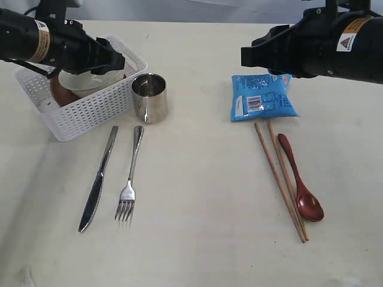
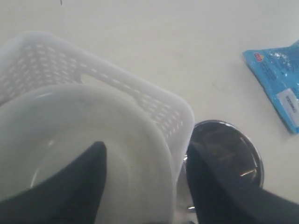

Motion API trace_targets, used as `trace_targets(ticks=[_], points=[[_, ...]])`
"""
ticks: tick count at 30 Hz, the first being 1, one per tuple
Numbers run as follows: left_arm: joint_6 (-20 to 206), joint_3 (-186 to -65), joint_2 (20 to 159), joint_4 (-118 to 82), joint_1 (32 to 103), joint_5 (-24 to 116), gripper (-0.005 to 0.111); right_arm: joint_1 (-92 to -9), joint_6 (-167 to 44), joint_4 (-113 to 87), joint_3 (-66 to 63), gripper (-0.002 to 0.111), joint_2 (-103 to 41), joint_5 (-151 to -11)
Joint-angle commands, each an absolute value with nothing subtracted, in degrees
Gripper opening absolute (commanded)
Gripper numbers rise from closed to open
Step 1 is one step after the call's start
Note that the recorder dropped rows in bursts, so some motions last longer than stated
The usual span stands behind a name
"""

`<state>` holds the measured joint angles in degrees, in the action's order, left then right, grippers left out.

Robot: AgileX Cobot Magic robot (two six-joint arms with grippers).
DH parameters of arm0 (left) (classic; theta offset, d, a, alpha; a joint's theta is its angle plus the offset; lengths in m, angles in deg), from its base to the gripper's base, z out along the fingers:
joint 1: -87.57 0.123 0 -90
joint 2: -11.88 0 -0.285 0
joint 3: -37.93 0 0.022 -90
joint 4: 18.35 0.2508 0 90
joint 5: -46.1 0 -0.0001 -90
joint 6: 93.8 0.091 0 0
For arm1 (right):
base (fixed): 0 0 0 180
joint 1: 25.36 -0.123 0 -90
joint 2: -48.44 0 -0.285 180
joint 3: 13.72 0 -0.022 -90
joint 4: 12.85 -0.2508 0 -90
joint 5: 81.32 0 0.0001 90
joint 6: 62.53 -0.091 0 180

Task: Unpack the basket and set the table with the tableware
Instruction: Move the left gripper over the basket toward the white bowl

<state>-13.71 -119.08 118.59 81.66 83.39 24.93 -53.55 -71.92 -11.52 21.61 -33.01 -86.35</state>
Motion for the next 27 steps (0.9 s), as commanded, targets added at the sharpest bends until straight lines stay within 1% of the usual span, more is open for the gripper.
trace_targets(ticks=[1,5,6,7,8,9,10,12,13,17,18,27], points=[[-13.5,-119.3,119.7,81.6,83.4,25.2,0.050,-53.6,-71.7,-11.4,21.6,0.036,-32.5,-86.3],[-13.5,-119.3,119.9,81.6,83.4,24.7,0.050,-53.6,-71.7,-11.4,21.6,0.036,-32.5,-86.3],[-13.5,-119.3,119.9,81.6,83.4,24.4,0.047,-53.6,-71.7,-11.4,21.6,0.036,-32.5,-86.3],[-13.5,-119.3,119.9,81.6,83.4,24.4,0.042,-53.6,-71.7,-11.4,21.6,0.036,-32.5,-86.3],[-13.5,-119.3,119.9,81.6,83.4,24.4,0.030,-53.6,-71.7,-11.4,21.6,0.036,-32.5,-86.3],[-13.4,-119.3,119.9,81.6,83.4,24.2,0.024,-53.6,-71.7,-11.4,21.6,0.036,-32.5,-86.3],[-13.0,-119.3,119.9,81.6,83.4,23.9,0.014,-53.6,-71.7,-11.4,21.6,0.036,-32.5,-86.3],[-13.0,-119.3,119.9,81.6,83.4,23.3,0.011,-53.6,-71.7,-11.4,21.6,0.036,-32.5,-86.3],[-13.0,-119.3,120.1,81.6,83.4,22.7,0.014,-53.6,-72.0,-11.4,21.6,0.036,-32.5,-86.3],[-13.0,-119.3,120.9,81.6,83.4,22.2,0.043,-53.6,-72.0,-11.4,21.6,0.036,-32.5,-86.3],[-13.0,-119.3,120.9,81.6,83.4,22.3,0.046,-53.6,-72.0,-11.4,21.6,0.036,-32.5,-86.3],[-12.8,-119.9,120.4,81.6,83.5,22.9,0.046,-53.6,-72.0,-11.4,21.6,0.036,-32.5,-86.3]])
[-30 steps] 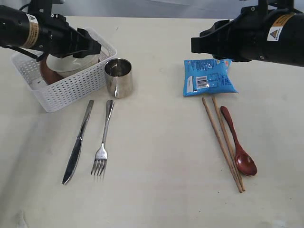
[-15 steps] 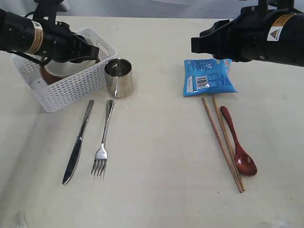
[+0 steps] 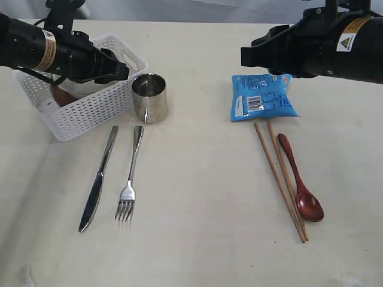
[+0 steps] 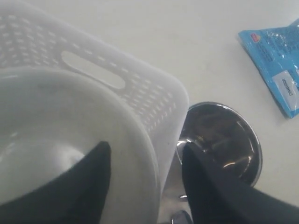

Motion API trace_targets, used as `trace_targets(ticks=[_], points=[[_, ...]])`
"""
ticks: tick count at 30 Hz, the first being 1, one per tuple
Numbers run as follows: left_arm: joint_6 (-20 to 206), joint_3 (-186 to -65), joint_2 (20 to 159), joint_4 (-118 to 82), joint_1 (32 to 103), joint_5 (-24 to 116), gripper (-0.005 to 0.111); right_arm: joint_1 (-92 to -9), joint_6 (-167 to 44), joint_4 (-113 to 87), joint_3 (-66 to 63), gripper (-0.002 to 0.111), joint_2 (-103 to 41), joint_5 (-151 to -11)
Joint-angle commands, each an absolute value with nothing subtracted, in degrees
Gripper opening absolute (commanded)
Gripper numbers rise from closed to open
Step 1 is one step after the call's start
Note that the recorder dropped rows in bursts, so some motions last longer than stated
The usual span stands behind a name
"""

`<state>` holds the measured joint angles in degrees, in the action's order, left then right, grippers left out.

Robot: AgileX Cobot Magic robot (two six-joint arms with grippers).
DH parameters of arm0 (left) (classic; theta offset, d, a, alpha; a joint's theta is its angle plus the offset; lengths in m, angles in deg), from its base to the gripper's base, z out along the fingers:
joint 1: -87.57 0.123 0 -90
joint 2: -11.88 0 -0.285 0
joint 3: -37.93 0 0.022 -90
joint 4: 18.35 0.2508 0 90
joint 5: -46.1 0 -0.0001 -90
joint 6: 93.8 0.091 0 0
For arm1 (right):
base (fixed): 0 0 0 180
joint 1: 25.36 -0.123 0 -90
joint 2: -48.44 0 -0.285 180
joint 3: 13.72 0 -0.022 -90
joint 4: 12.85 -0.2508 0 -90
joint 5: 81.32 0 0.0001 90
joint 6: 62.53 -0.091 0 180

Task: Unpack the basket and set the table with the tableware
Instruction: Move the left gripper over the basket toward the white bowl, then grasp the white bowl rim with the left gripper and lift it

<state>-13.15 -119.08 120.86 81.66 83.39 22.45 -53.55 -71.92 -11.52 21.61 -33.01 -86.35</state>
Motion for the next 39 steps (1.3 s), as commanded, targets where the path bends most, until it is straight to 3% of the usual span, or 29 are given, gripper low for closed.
trace_targets(ticks=[1,9,20,39], points=[[-12.9,-120.0,120.1,81.6,83.7,22.7,0.046,-53.6,-72.0,-11.4,21.6,0.036,-32.5,-86.3],[-17.8,-119.6,112.3,81.6,85.9,22.3,0.046,-53.6,-72.0,-11.4,21.6,0.036,-32.5,-86.3],[-19.6,-112.6,111.3,81.6,99.6,19.1,0.046,-53.6,-72.1,-11.4,21.6,0.036,-32.5,-86.3],[-18.6,-113.3,120.5,81.6,99.6,20.4,0.046,-53.6,-72.3,-11.6,21.6,0.036,-32.5,-86.1]])
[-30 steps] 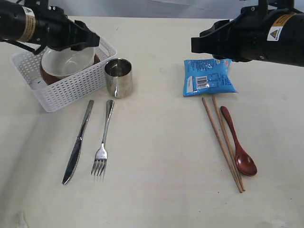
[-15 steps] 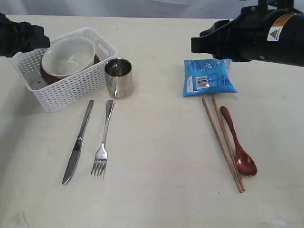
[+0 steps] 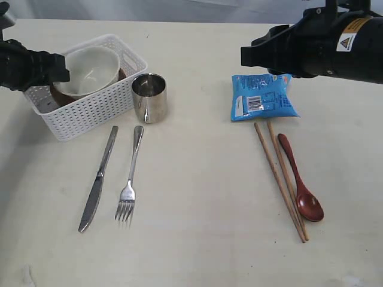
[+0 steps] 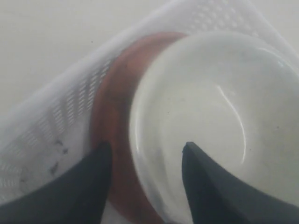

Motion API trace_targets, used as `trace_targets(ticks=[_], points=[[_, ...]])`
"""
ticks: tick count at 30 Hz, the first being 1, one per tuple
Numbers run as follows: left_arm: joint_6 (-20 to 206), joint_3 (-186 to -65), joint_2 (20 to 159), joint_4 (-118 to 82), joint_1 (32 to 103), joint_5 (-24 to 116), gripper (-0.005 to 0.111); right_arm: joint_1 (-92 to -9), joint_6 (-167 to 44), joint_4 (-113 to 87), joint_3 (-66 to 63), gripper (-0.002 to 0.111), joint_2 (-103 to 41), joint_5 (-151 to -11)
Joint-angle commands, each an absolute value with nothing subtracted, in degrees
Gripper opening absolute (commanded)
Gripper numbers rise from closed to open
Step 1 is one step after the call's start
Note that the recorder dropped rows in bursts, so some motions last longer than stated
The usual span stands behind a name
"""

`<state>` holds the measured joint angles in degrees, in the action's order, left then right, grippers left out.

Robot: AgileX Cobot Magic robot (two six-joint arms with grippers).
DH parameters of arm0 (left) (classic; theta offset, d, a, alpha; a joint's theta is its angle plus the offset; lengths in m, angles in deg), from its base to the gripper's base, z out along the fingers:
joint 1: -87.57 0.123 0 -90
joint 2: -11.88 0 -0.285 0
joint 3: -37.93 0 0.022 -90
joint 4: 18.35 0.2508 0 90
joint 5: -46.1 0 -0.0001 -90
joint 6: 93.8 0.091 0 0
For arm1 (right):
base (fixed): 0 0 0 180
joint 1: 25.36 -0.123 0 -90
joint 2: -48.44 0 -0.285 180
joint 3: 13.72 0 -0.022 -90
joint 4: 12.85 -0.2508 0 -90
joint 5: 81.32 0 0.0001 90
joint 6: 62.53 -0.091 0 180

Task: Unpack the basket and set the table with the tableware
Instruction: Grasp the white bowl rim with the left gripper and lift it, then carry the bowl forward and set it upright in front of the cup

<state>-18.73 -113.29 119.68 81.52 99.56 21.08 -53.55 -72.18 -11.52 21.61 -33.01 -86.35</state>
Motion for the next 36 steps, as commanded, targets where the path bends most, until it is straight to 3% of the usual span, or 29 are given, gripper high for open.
trace_targets(ticks=[1,2,7,27,31,34,36], points=[[-18.6,-113.3,120.5,81.6,99.6,20.0,0.046,-53.6,-72.3,-11.6,21.6,0.036,-32.5,-86.1],[-18.6,-113.3,120.5,81.6,99.6,20.0,0.044,-53.6,-72.3,-11.6,21.6,0.036,-32.5,-86.1],[-18.6,-113.3,120.5,81.6,99.6,17.9,0.000,-53.6,-72.3,-11.6,21.6,0.036,-32.5,-86.1],[-18.5,-120.1,114.4,80.9,99.6,5.3,0.000,-53.6,-72.3,-11.6,21.6,0.036,-32.5,-86.1],[-19.5,-120.1,111.7,80.9,99.5,-5.7,0.000,-53.6,-72.3,-11.6,21.6,0.036,-32.5,-86.1],[-19.5,-118.5,111.7,81.0,96.4,-10.9,0.000,-53.6,-72.3,-11.6,21.6,0.036,-32.5,-86.1],[-19.3,-116.4,111.7,81.0,92.8,-6.8,0.000,-53.6,-72.3,-11.6,21.6,0.036,-32.5,-86.1]])
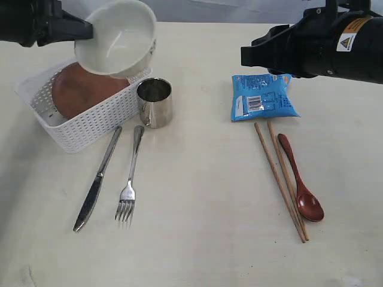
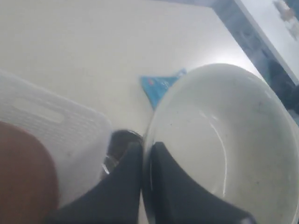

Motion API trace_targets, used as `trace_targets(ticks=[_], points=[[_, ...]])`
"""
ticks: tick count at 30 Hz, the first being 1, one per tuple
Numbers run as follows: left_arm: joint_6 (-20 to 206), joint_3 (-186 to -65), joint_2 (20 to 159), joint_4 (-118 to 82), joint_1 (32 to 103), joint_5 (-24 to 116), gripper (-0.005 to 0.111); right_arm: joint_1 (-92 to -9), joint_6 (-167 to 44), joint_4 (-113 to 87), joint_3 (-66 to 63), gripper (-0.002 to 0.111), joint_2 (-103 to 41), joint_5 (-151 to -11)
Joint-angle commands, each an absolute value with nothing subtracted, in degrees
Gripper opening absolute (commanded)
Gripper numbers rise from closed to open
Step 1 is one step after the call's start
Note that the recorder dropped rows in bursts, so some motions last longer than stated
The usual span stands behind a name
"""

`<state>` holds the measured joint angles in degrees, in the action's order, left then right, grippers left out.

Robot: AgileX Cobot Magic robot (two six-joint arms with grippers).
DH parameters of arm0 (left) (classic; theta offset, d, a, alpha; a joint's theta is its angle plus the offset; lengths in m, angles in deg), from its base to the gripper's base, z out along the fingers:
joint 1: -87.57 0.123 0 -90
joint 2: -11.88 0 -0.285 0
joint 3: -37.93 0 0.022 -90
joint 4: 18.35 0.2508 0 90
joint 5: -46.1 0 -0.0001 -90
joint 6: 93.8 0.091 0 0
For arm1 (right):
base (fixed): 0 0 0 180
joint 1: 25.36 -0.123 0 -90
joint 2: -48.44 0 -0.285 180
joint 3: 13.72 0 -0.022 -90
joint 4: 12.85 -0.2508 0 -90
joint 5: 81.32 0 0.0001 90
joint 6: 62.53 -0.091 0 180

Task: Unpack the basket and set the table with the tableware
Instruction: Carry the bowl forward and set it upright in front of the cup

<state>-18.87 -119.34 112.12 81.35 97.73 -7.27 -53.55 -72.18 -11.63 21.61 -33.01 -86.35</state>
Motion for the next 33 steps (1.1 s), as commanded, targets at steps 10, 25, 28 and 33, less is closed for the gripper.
trace_targets(ticks=[10,25,28,33], points=[[-19.4,-110.0,112.3,78.4,70.5,16.8,0.000,-53.6,-72.3,-11.6,21.6,0.036,-32.5,-86.7],[-20.8,-109.9,124.7,73.7,63.4,22.5,0.000,-53.6,-72.3,-11.6,21.6,0.036,-32.5,-87.7],[-20.5,-109.9,124.7,73.9,63.4,22.4,0.001,-53.6,-72.3,-11.6,21.6,0.036,-32.5,-87.7],[-20.5,-109.9,123.3,73.9,63.4,22.3,0.029,-53.6,-72.3,-11.6,21.6,0.036,-32.5,-87.7]])
